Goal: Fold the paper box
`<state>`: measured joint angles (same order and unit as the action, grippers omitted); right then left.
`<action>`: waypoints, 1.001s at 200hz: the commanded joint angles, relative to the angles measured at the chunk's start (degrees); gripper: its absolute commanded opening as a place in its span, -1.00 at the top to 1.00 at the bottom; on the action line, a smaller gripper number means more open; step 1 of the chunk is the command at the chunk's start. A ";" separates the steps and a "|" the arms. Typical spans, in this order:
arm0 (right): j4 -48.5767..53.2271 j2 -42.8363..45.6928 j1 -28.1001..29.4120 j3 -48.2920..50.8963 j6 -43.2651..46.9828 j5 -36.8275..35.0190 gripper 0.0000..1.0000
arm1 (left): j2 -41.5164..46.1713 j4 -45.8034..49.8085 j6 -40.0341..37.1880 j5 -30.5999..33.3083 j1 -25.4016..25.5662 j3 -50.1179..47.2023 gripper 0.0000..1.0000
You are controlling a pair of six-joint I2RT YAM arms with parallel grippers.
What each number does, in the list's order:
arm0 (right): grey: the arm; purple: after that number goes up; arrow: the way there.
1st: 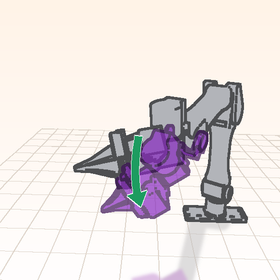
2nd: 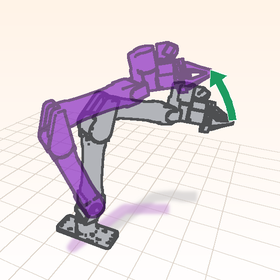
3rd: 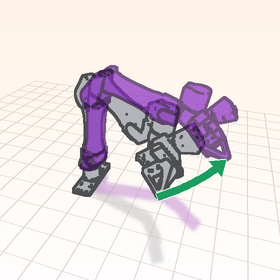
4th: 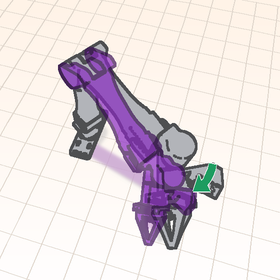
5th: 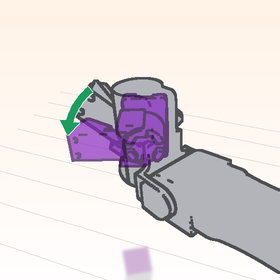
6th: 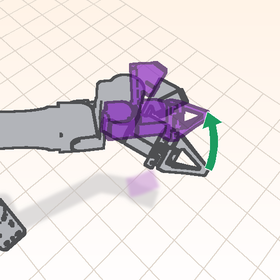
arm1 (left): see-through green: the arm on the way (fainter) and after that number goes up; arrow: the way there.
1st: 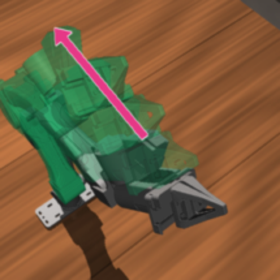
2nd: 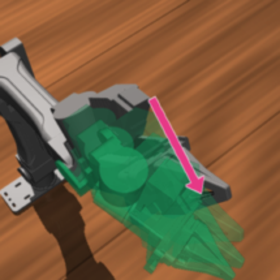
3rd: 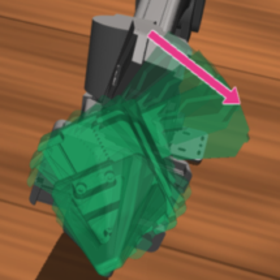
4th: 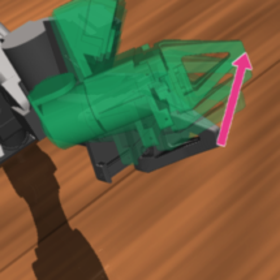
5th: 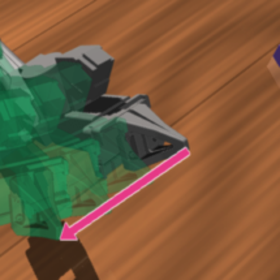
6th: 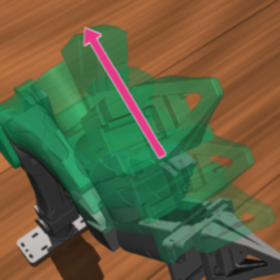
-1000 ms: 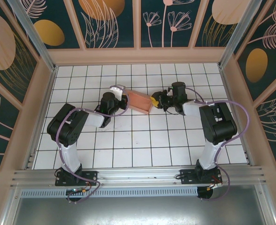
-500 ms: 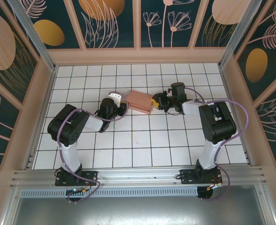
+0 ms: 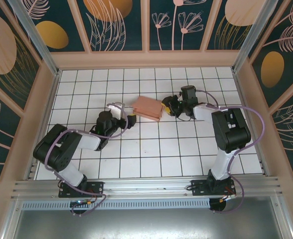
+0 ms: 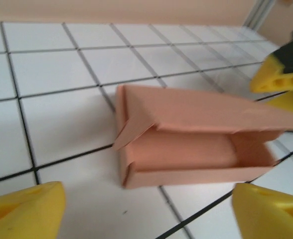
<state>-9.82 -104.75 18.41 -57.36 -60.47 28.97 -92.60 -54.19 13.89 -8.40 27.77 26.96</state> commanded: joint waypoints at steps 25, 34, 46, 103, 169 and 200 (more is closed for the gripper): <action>-0.64 5.34 -0.40 1.50 5.03 -3.68 -0.53 | 6.33 0.12 5.74 -3.16 0.27 4.37 -0.98; -0.63 5.84 -0.47 1.80 5.78 -3.49 -0.65 | 6.44 5.02 7.21 0.08 0.02 8.08 -0.98; -0.76 6.52 -0.41 2.44 6.67 -3.14 -0.74 | 4.99 13.84 7.69 1.12 -0.62 14.11 -0.98; -2.35 8.05 0.53 5.51 9.18 -1.12 -0.61 | -8.87 43.60 7.84 -4.09 -3.53 37.78 -0.60; -0.28 3.60 3.12 3.48 12.61 -0.60 -0.52 | -17.93 50.42 6.26 -7.32 -4.48 40.99 -0.09; 3.45 1.22 3.47 1.21 15.87 -3.29 -0.31 | -18.82 50.18 6.74 -7.47 -4.49 39.39 0.07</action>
<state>-9.72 -101.27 21.50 -53.49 -48.62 27.97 -110.87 -5.19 20.73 -14.57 23.40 67.48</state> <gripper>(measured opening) 0.692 0.493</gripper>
